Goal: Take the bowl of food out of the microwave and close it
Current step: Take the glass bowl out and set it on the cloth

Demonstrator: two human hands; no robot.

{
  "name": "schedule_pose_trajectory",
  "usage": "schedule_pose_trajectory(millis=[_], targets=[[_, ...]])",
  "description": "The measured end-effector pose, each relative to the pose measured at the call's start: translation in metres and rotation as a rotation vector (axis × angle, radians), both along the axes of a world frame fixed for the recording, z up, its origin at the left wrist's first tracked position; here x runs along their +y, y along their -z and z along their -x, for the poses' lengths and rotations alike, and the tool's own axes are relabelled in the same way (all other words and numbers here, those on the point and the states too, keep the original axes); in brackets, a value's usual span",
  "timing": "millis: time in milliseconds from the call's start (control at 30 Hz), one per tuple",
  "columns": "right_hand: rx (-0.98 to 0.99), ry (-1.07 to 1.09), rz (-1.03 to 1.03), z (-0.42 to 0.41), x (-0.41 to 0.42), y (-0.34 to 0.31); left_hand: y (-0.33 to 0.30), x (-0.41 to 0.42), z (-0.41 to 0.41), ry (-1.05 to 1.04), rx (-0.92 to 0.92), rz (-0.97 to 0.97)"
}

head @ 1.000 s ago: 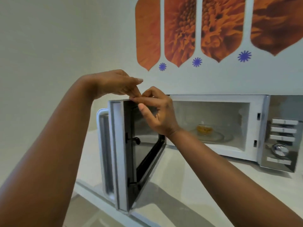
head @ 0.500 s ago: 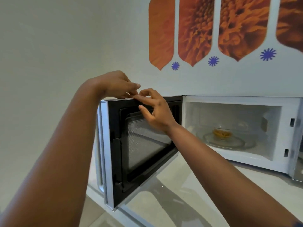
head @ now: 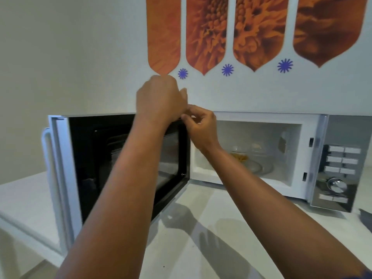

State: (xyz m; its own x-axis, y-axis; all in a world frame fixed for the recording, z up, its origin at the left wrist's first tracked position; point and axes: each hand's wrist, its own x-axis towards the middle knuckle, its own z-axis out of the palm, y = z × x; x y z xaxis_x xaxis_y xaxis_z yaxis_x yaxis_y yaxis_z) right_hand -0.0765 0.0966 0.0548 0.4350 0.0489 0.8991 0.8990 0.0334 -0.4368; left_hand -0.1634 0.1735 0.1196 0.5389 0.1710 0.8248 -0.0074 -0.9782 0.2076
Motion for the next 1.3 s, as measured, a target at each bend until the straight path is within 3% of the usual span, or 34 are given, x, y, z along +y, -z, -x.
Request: schedule_pose_trajectory(millis=[133, 267, 400, 567, 767, 900, 1067, 1200, 1300], targets=[[0.162, 0.160, -0.128, -0.034, -0.045, 0.011, 0.023, -0.031, -0.046, 0.309, -0.057, 0.118], [0.264, 0.354, -0.119, -0.064, -0.095, 0.030, 0.056, -0.051, -0.104, 0.487, 0.063, 0.311], [0.412, 0.490, -0.066, -0.095, -0.135, 0.050, 0.096, -0.063, -0.160, 0.625, 0.281, 0.633], [0.619, 0.613, -0.027, -0.131, -0.168, 0.072, 0.135, -0.068, -0.210, 0.768, 0.506, 1.245], [0.793, 0.628, 0.009, -0.168, -0.183, 0.097, 0.162, -0.064, -0.243, 0.830, 0.646, 1.602], [0.807, 0.650, 0.107, -0.184, -0.184, 0.107, 0.174, -0.063, -0.260, 0.832, 0.622, 1.752], [0.666, 0.811, 0.387, -0.196, -0.180, 0.114, 0.185, -0.065, -0.273, 0.912, 0.561, 1.903], [0.525, 0.878, 0.674, -0.201, -0.174, 0.115, 0.186, -0.068, -0.277, 0.918, 0.540, 1.891], [0.501, 0.848, 0.743, -0.200, -0.168, 0.112, 0.185, -0.070, -0.280, 0.889, 0.550, 1.835]])
